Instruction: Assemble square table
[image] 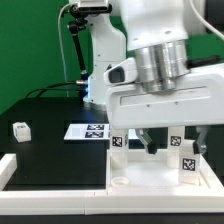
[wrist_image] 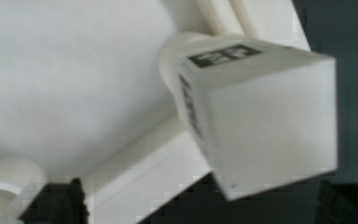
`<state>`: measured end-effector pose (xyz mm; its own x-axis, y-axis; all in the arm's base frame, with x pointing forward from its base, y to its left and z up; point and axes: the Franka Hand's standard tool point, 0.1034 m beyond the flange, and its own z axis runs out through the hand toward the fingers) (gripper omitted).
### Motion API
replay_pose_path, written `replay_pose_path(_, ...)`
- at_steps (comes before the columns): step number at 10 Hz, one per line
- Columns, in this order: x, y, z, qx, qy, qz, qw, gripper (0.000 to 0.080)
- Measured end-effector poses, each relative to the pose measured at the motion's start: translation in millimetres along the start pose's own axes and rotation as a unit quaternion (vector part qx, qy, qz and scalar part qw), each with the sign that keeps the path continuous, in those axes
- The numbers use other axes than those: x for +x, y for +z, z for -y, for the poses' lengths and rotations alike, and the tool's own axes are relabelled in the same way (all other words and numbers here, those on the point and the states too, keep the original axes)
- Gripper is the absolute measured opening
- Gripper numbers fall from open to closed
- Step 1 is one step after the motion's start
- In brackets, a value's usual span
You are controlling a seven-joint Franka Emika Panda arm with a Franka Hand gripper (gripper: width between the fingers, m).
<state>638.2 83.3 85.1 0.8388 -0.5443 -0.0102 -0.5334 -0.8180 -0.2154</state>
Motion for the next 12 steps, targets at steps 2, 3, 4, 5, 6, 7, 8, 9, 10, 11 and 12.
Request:
replay_pose_path(2, -15.2, 9.3, 10.8, -0.017, 0.017, 0.027, 0.999, 0.0648)
replay_pose_path(3, -19.6, 16.8, 11.5, -0.032, 0.021, 0.03, 0.999, 0.0648)
replay_pose_path(4, -27.8, 24.9, 13.9, -0.053, 0.009, 0.029, 0.998, 0.0648)
replay_pose_path(5, -32.0, 25.6, 18.9, -0.066, -0.011, 0.031, 0.997, 0.0648)
replay_pose_path(6, -29.1, 25.1, 16.0, -0.066, -0.002, 0.029, 0.997, 0.0648)
replay_pose_path(7, -28.7, 25.2, 15.3, -0.067, 0.006, 0.028, 0.997, 0.0648)
replay_pose_path(8, -29.0, 25.3, 15.5, -0.067, 0.007, 0.028, 0.997, 0.0522)
replay_pose_path(9, -29.1, 25.4, 15.6, -0.068, 0.043, 0.026, 0.996, 0.0522)
replay_pose_path(10, -29.2, 25.4, 15.7, -0.069, 0.081, 0.023, 0.994, 0.0333)
replay_pose_path(11, -29.4, 25.4, 15.9, -0.069, 0.112, 0.021, 0.991, 0.0333)
replay_pose_path(12, -29.7, 25.5, 16.2, -0.07, 0.153, 0.019, 0.986, 0.0287)
